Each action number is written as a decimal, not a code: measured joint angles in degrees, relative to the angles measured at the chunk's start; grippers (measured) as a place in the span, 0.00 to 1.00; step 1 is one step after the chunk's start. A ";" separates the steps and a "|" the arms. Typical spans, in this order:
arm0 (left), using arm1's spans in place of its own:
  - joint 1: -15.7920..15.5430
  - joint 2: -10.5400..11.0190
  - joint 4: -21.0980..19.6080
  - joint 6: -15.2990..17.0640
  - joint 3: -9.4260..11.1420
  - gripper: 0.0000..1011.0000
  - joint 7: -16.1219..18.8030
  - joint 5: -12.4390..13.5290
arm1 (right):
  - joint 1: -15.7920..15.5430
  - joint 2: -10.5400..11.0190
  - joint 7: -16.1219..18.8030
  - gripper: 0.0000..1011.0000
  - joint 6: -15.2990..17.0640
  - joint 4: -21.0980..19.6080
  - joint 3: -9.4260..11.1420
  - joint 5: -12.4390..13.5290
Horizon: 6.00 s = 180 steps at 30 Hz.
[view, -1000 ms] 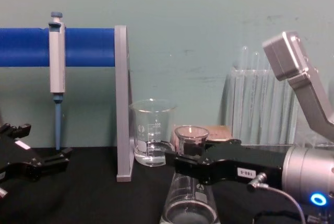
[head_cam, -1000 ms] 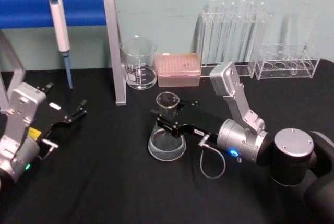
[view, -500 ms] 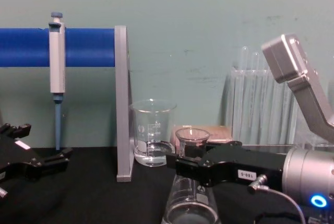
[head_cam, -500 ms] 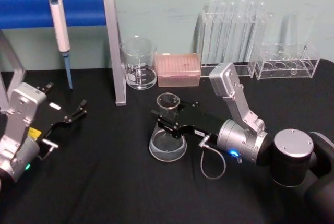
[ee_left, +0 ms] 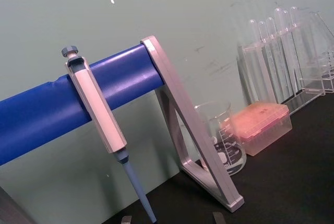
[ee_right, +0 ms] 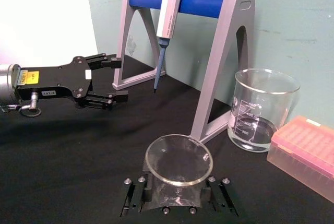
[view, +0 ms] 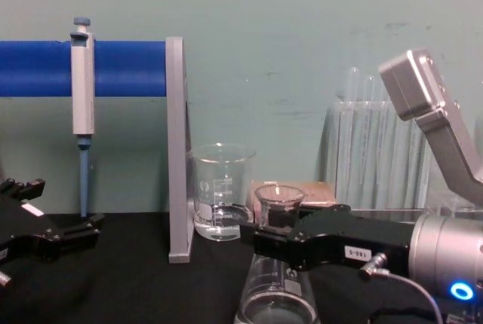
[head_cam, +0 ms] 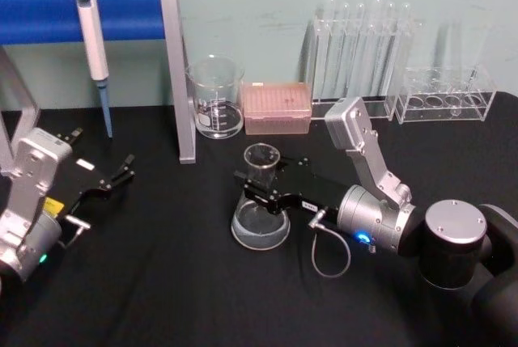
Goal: Grasp the erlenmeyer flask with one hand, shake it three times, then place it back.
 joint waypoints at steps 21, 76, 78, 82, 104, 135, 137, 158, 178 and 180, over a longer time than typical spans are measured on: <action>0.00 0.00 0.00 0.00 0.00 0.99 0.00 0.00 | 0.00 0.00 0.00 0.99 0.01 -0.03 0.00 0.01; 0.00 0.00 0.00 0.00 0.00 0.99 0.00 0.00 | -10.25 12.22 -2.05 0.99 -1.77 -17.32 8.97 8.16; 0.00 0.00 0.00 0.00 0.00 0.99 0.00 0.00 | -10.26 11.14 -3.96 0.99 -1.94 -16.76 9.48 7.65; 0.00 0.00 0.00 0.00 0.00 0.99 0.00 0.00 | -10.12 9.09 -7.15 0.99 -2.26 -15.39 10.03 5.97; 0.00 0.00 0.00 0.00 0.00 0.99 0.00 0.00 | -8.22 0.22 -16.02 0.99 -5.22 -1.66 10.25 -3.50; 0.00 0.00 0.00 0.00 0.00 0.99 0.00 0.00 | -8.27 -1.06 -15.71 0.99 -5.18 0.37 11.19 -4.95; 0.00 0.00 0.00 0.00 0.00 0.99 0.00 0.00 | -8.27 -1.06 -15.71 0.99 -5.18 0.36 11.18 -4.94; 0.00 0.00 0.00 0.00 0.00 0.99 0.00 0.00 | -8.27 -0.99 -15.71 0.99 -5.18 0.28 11.15 -4.80; 0.00 0.00 0.00 0.00 0.00 0.99 0.00 0.00 | -8.27 -0.99 -15.70 0.99 -5.18 0.28 11.15 -4.80; 0.00 0.00 0.00 0.00 0.00 0.99 0.00 0.00 | -8.27 -0.99 -15.71 0.99 -5.18 0.28 11.15 -4.80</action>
